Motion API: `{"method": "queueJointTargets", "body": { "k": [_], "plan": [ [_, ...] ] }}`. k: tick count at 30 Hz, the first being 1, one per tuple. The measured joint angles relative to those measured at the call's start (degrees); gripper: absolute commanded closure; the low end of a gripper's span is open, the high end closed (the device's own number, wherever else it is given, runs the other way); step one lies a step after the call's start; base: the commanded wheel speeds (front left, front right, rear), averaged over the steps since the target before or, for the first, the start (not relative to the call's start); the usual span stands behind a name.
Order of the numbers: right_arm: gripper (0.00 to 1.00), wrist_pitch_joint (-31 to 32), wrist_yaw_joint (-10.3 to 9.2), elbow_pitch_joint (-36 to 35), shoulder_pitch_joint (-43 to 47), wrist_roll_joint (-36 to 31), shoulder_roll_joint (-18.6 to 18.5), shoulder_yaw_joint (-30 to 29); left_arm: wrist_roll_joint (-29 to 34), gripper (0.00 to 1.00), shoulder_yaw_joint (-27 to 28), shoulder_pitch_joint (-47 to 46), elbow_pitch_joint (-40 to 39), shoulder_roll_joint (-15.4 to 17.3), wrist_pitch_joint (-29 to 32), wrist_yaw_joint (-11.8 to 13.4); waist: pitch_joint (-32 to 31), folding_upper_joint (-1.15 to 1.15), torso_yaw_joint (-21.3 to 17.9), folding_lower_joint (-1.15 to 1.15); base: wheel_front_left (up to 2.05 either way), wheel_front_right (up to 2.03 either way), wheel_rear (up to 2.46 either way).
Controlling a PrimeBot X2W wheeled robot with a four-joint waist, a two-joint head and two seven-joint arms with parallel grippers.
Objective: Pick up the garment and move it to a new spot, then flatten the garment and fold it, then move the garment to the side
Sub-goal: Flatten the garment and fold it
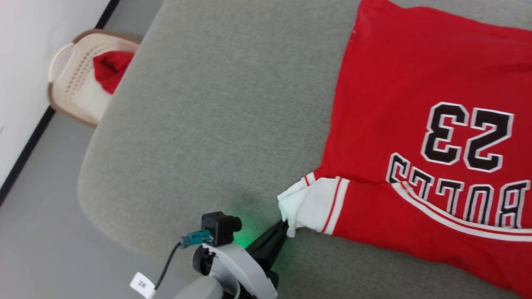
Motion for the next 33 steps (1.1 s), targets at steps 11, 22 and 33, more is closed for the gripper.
{"method": "queueJointTargets", "body": {
  "k": [11,22,33],
  "plan": [
    [1.00,2.34,-0.01,-18.82,12.95,13.45,-5.66,3.37,-0.66,1.00,1.67,0.03,0.31,3.63,0.34,0.85,-3.21,0.00,-6.40,0.00,0.00,0.00,0.00],
    [1.00,1.30,-0.01,-36.93,35.41,22.30,-8.31,-3.00,-1.69,1.00,3.26,1.58,-2.18,7.71,1.63,3.53,-7.05,0.00,-12.56,0.00,0.00,0.00,0.00],
    [1.00,1.18,-0.01,-51.43,57.62,20.04,-1.87,-16.26,-2.53,1.00,3.93,4.25,-6.69,10.72,3.08,6.30,-9.74,0.00,-17.23,0.00,0.00,0.00,0.00]
  ]
}}
